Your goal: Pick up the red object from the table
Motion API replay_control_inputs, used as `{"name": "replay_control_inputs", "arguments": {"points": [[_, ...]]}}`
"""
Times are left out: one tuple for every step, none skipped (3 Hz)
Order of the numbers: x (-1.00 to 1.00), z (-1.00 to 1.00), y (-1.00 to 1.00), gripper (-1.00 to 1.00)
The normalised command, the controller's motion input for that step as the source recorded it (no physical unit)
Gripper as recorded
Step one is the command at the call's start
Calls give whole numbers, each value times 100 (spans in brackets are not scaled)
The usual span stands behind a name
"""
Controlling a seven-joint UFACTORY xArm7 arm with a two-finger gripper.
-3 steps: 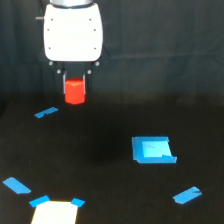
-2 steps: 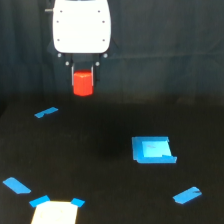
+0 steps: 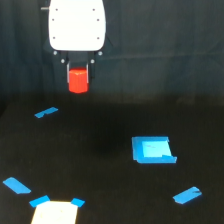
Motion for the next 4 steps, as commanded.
{"name": "replay_control_inputs", "arguments": {"points": [[-32,-2,-80,-83],[-49,22,-44,-100],[-13,35,67,-100],[10,19,71,-74]]}}
